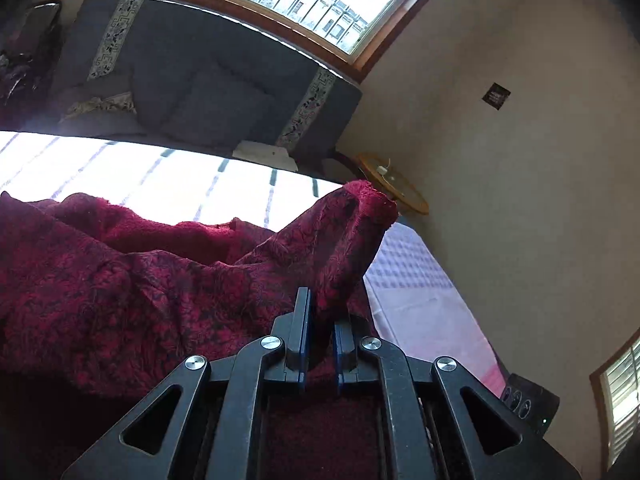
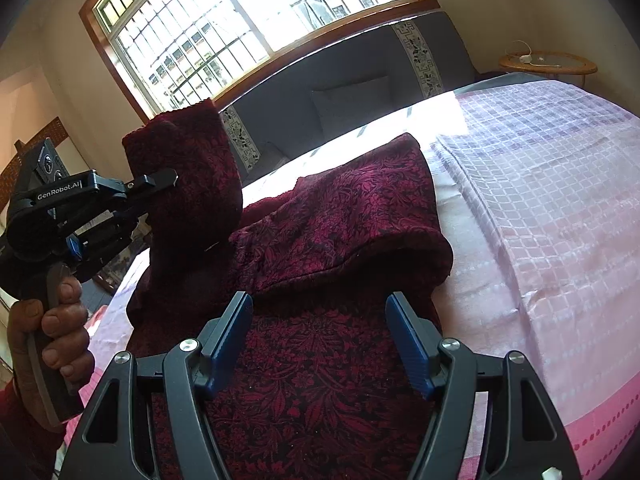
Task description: Fold small clothes
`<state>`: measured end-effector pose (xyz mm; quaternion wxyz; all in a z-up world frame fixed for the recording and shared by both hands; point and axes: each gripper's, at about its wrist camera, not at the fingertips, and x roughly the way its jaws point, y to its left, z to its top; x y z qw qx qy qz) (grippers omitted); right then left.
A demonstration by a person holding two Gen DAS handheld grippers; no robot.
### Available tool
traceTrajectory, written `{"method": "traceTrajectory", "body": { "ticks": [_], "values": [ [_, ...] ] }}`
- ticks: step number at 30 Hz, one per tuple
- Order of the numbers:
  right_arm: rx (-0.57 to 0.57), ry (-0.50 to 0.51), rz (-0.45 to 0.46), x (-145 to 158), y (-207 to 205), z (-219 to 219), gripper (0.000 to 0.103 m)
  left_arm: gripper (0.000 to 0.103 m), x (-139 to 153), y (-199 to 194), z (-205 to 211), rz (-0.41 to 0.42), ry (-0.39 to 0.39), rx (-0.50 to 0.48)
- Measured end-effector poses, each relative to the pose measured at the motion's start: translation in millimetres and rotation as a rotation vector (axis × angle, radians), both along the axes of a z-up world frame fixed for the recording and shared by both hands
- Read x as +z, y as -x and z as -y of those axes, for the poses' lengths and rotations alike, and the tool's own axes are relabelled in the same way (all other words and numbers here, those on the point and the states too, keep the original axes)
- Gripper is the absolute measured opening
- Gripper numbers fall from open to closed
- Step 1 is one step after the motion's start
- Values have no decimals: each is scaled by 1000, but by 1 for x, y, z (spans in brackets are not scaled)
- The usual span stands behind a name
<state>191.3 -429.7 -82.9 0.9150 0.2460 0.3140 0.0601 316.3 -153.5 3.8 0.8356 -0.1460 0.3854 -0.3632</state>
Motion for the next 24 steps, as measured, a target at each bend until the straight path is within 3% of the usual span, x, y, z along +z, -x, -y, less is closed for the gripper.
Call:
{"method": "traceTrajectory", "body": {
  "ticks": [1, 2, 3, 4, 5, 6, 8, 10, 13, 15, 17, 18, 19, 21, 24],
  "values": [
    [0, -4, 2, 0, 0, 1, 67, 26, -3, 3, 7, 2, -14, -10],
    [0, -7, 4, 0, 1, 1, 67, 47, -6, 7, 10, 0, -35, -3],
    [-1, -10, 6, 0, 1, 1, 67, 59, -6, 12, 11, 6, -40, 6],
    [-1, -15, 7, 0, 1, 2, 67, 61, -5, 18, 7, 21, -21, 14],
    [-3, -21, 10, 0, 2, 3, 67, 68, -3, 24, 1, 29, 3, 16],
    [-6, -26, 12, 0, 2, 4, 67, 82, -1, 30, -6, 25, 14, 24],
    [-9, -39, 15, -1, 2, 6, 67, 93, -1, 44, -34, 22, 37, 66],
    [-13, -55, 22, -1, 4, 9, 67, 93, -7, 60, -67, 38, 50, 120],
    [1, -104, 43, 0, 6, 14, 68, 94, -28, 78, -110, 31, -38, 204],
    [27, -170, 45, 0, 6, 20, 67, 94, -45, 87, -139, 39, -55, 272],
    [48, -173, 33, 3, 1, 19, 62, 94, -68, 92, -162, 21, -75, 333],
    [64, -157, 23, 5, -4, 16, 60, 94, -80, 95, -171, -5, -61, 356],
    [82, -145, 14, 8, -9, 14, 58, 94, -93, 93, -182, -89, 17, 366],
    [115, -127, -9, 14, -22, 8, 58, 94, -92, 99, -199, -57, 127, 420],
    [138, -57, -33, 21, -45, -2, 58, 94, -94, 97, -197, -70, 103, 434]
  ]
}}
